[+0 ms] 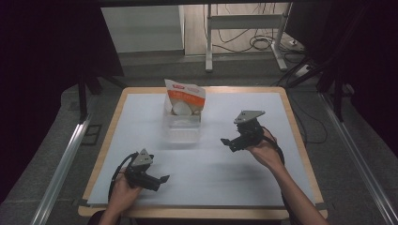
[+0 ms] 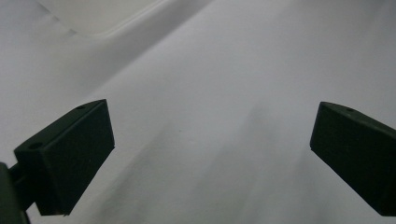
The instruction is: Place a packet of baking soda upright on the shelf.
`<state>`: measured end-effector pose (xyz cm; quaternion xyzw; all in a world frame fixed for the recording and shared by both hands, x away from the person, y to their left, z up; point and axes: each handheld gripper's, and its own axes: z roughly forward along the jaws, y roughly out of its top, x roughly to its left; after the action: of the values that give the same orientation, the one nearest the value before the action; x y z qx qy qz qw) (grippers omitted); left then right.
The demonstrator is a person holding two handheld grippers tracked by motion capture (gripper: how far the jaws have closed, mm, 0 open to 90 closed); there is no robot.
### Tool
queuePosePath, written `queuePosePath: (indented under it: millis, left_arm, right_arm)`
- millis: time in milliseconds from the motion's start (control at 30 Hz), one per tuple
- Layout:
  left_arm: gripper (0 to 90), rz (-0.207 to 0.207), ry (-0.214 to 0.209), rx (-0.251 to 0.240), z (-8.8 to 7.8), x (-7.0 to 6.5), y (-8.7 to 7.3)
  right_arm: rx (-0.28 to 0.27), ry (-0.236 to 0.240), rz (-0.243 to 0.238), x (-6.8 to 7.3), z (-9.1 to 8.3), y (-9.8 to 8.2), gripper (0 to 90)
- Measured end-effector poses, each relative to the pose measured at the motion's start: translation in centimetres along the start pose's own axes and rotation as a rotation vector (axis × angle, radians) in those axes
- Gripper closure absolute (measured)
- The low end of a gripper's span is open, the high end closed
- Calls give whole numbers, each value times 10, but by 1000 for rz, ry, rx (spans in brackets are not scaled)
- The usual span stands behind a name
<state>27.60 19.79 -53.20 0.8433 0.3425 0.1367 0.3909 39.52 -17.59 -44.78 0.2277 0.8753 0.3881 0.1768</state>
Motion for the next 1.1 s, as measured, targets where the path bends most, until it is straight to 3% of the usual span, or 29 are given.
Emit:
queuePosePath:
  millis: [200,600,1100]
  left_arm:
    - [1,11,5,16,1,-2,0]
    - [6,11,5,18,2,-3,1]
    - [6,21,14,24,3,-4,1]
  right_arm:
    - [11,-5,55,4,-15,-17,25]
    - [-40,-63,113,14,-49,-55,21]
    - [7,-98,152,28,-63,-94,13]
